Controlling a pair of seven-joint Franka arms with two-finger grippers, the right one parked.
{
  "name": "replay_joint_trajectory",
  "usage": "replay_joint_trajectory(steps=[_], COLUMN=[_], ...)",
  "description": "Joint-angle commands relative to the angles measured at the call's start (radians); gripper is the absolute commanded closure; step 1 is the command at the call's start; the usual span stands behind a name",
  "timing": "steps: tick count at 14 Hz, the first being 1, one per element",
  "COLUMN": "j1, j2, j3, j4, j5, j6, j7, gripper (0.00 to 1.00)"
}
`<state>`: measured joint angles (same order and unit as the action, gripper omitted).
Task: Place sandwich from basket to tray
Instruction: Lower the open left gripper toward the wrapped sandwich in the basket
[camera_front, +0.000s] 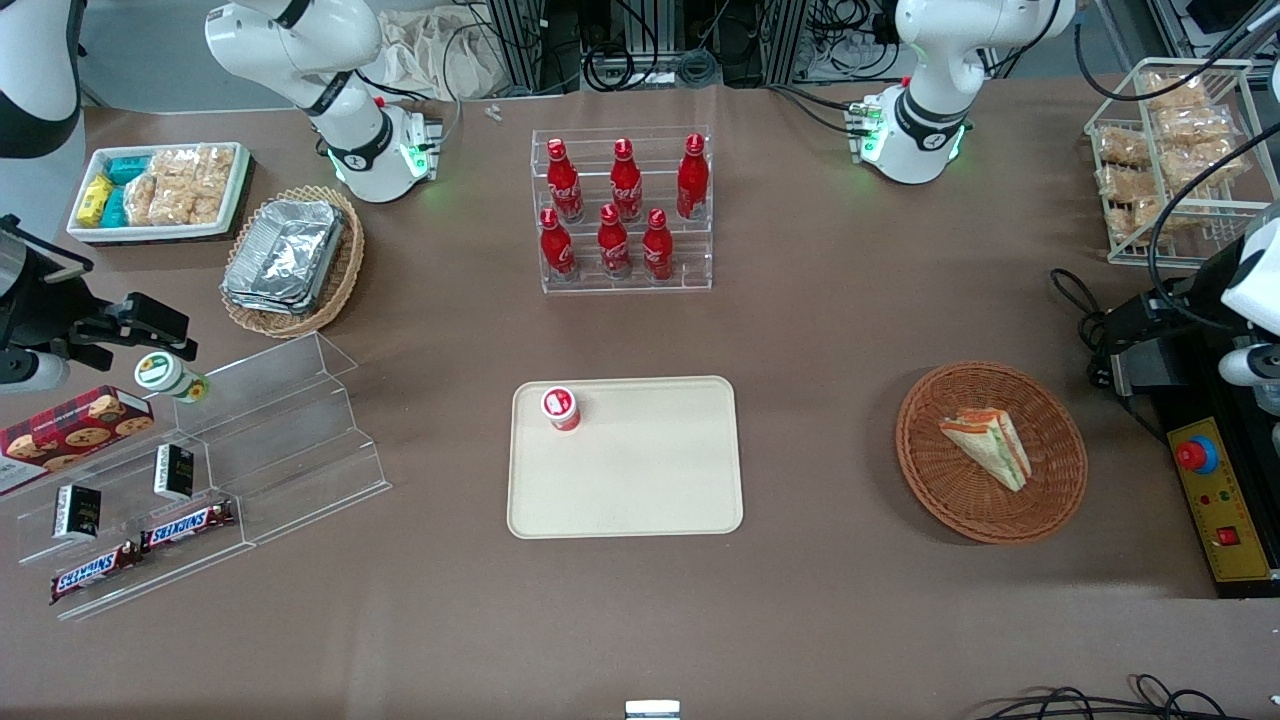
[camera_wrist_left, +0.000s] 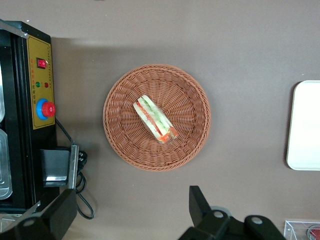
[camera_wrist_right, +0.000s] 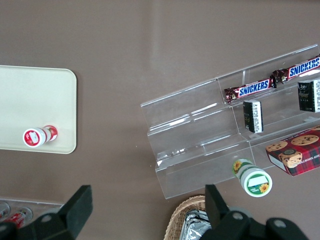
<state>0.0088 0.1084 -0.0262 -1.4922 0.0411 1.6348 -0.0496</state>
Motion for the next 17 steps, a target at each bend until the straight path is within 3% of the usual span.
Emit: replay_joint_trajectory(steps=[1, 5, 12, 17], j1=[-0.012, -0.003, 0.000, 0.000], j2=[-0.015, -0.012, -0.033, -0.006], j3=[0.011, 0.012, 0.017, 0.017], j4=[-0.002, -0.006, -0.212, -0.384], j5=[-0.012, -0.012, -0.043, -0.043], j6=[0.010, -0.001, 0.128, 0.351], j7=[-0.001, 0.013, -0.009, -0.240], gripper=[0.00, 0.00, 0.00, 0.00])
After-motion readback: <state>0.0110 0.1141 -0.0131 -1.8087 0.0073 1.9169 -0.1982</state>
